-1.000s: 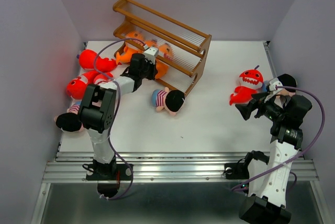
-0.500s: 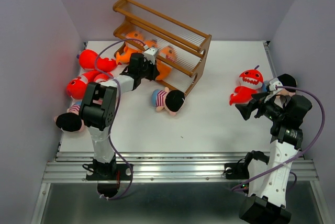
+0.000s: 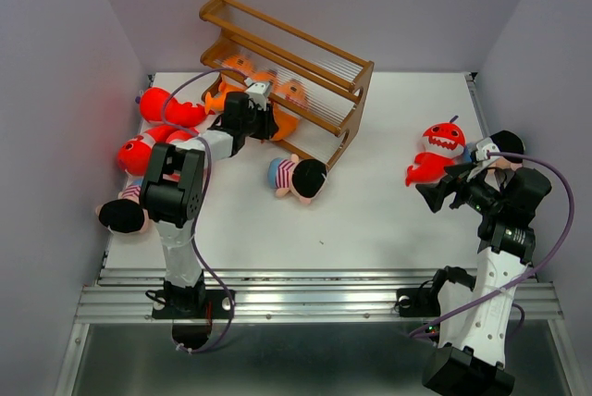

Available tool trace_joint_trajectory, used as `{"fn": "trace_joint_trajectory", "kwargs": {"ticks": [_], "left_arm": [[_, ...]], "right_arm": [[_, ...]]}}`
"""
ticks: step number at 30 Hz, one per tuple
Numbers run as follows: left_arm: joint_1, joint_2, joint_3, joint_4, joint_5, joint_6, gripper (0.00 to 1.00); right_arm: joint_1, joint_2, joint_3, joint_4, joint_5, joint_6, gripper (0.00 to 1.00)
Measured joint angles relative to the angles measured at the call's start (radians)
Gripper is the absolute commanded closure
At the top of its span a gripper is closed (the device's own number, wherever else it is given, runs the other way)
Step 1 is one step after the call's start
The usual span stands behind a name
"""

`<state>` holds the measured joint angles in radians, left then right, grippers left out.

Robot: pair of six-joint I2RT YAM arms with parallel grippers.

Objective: Place and organize the stuffed toys onto the shelf
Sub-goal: Place the stuffed toy onto shelf

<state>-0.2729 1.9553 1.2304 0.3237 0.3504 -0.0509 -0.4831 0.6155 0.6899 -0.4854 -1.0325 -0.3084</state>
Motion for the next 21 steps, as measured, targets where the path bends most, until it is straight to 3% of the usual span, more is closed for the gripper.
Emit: {"fn": "trace_joint_trajectory", "kwargs": {"ticks": [4,6,11,15,21], "left_arm": [[0.000,0.000,0.000,0.000,-0.015,-0.005,0.44],[0.000,-0.001,0.000,0.000,-0.023,-0.009,0.29],[0.007,-0.030,-0.020,0.000,-0.045,-0.016,0.28],[0.013,-0.085,-0.047,0.002,-0.069,-0.018,0.16],[0.020,-0.167,-0.094,0.012,-0.120,-0.022,0.16]], "right_arm": [[0.000,0.000,0.000,0.000,0.000,0.000,0.00],[0.000,0.000,0.000,0.000,0.000,0.000,0.00],[0.000,0.000,0.000,0.000,0.000,-0.001,0.00],[0.000,0.000,0.000,0.000,0.000,-0.002,0.00],[0.000,-0.001,0.000,0.000,0.000,-0.002,0.00]]}}
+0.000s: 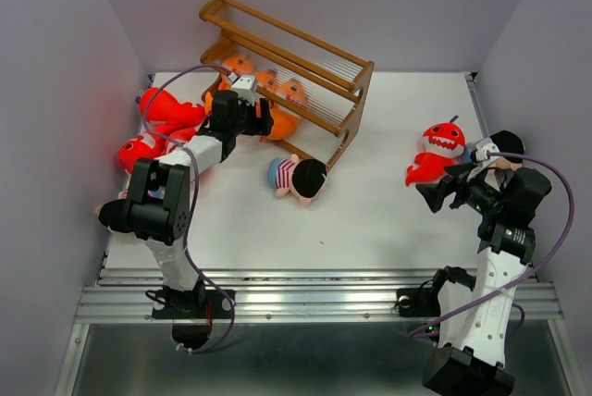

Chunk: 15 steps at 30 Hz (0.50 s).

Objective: Place and organize the stuffed toys onto the shelf
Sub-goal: Place the stuffed toy onto shelf

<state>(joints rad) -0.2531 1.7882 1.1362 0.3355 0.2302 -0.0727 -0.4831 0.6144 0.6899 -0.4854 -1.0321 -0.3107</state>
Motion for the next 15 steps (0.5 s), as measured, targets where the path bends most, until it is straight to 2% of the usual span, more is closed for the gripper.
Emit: {"fn": "trace_joint_trajectory", "kwargs": {"ticks": [4,10,11,15], "left_arm": [[0.002,-0.035,-0.026,-0.001,-0.023,0.000,0.16],[0.003,-0.175,-0.081,-0.026,-0.074,0.001,0.16],[0.003,-0.214,-0.088,-0.034,-0.083,0.001,0.01],[0.005,-0.366,-0.114,-0.048,-0.108,0.004,0.01]], "right_arm": [[0.000,0.000,0.000,0.000,0.000,0.000,0.00],[0.000,0.000,0.000,0.000,0.000,-0.001,0.00],[0.000,0.000,0.000,0.000,0.000,-0.001,0.00],[0.000,0.001,0.000,0.000,0.000,-0.005,0.00]]}}
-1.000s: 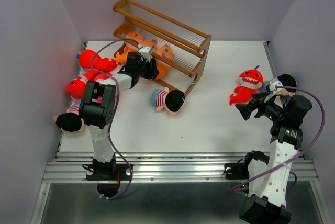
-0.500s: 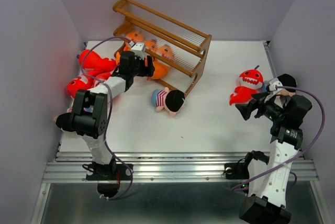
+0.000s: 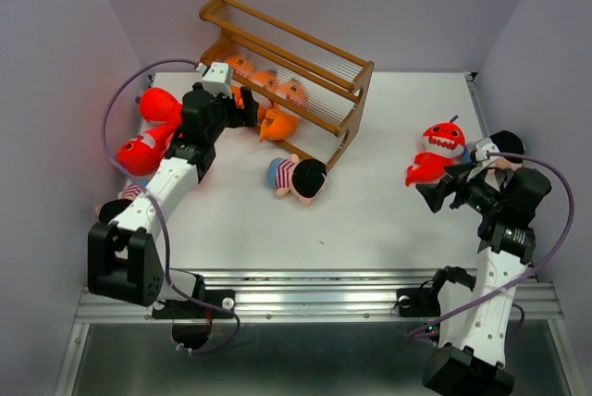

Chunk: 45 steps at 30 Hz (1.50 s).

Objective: Place and organize the stuffed toys onto the shelf
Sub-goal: Place the stuffed toy onto shelf, then grab a stuffed toy with the right arm

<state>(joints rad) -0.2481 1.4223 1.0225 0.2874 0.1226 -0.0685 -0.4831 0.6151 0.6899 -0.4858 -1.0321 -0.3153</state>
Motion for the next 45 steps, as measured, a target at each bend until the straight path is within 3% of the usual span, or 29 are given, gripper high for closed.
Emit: {"fn": "trace_joint_trajectory", "kwargs": {"ticks": [10,22,31,40,45], "left_arm": [[0.002,-0.345,-0.165,-0.033,-0.049,-0.036,0.01],[0.002,-0.551,-0.324,-0.169,-0.028,-0.067,0.01],[0.002,-0.655,-0.388,-0.204,0.045,-0.042,0.01],[0.002,-0.682,-0.388,-0.203,0.090,-0.042,0.01],[0.002,-0.692,-0.388,-0.203,0.093,-0.042,0.01]], "right_arm": [[0.000,0.042,0.000,-0.001,0.002,-0.023,0.00],[0.000,0.097,0.000,-0.029,-0.018,-0.087,0.00],[0.000,0.153,0.040,-0.270,-0.109,-0.357,0.00],[0.011,0.356,0.213,-0.460,-0.110,-0.562,0.00],[0.088,0.452,0.279,-0.528,-0.102,-0.616,0.00]]}}
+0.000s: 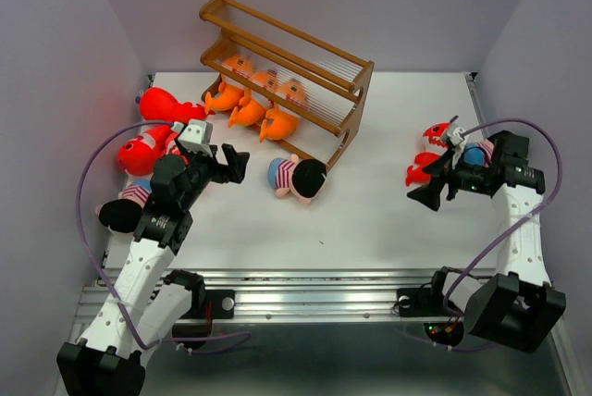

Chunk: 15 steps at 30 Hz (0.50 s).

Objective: Place and organize the stuffed toys onto the shelf
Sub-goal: Grab a stuffed toy with the right arm

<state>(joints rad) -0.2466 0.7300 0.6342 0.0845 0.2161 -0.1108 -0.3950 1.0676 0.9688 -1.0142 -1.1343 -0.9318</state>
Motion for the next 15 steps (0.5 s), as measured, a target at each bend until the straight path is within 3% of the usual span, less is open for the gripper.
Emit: {"fn": "trace_joint_trajectory", "kwargs": {"ticks": [8,15], "left_arm": [[0.000,0.000,-0.002,0.000,0.013,0.006,0.01],[0.000,0.001,-0.006,0.000,-0.011,0.021,0.01]], "right_arm": [[0.337,0.018,0.013,0.061,0.097,0.077,0.00],[0.610,0.160,0.064,0.134,0.209,0.124,0.00]]}}
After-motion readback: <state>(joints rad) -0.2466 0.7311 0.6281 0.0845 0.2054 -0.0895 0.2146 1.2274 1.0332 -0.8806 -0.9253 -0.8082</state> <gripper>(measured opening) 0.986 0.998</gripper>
